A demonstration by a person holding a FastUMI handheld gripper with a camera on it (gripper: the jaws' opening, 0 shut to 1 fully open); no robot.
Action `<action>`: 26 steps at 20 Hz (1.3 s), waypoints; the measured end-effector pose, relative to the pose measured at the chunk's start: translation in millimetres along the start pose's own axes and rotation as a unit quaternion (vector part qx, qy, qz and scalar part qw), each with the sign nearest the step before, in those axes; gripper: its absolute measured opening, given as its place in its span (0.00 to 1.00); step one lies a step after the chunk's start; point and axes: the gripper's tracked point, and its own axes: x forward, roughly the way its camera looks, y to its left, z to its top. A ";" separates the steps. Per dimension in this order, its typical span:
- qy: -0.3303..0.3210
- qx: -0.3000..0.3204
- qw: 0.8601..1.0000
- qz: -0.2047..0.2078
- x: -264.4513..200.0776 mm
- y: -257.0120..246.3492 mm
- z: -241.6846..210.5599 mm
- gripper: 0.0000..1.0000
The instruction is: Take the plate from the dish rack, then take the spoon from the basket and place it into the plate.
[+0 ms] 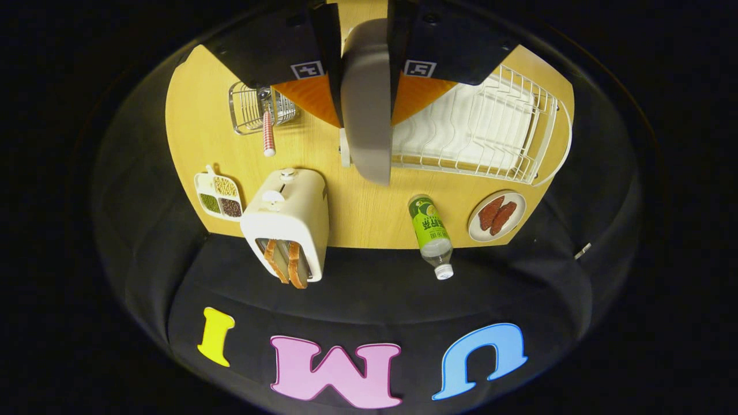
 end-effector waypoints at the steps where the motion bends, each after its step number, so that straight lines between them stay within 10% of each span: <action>1: -0.001 -0.003 1.000 -0.005 -0.7 -2.2 1.6 0.35; 13: -0.021 -0.005 0.998 -0.057 -9.3 -11.0 22.0 0.35; 26: -0.036 0.072 0.996 0.035 -57.5 -25.2 26.4 0.27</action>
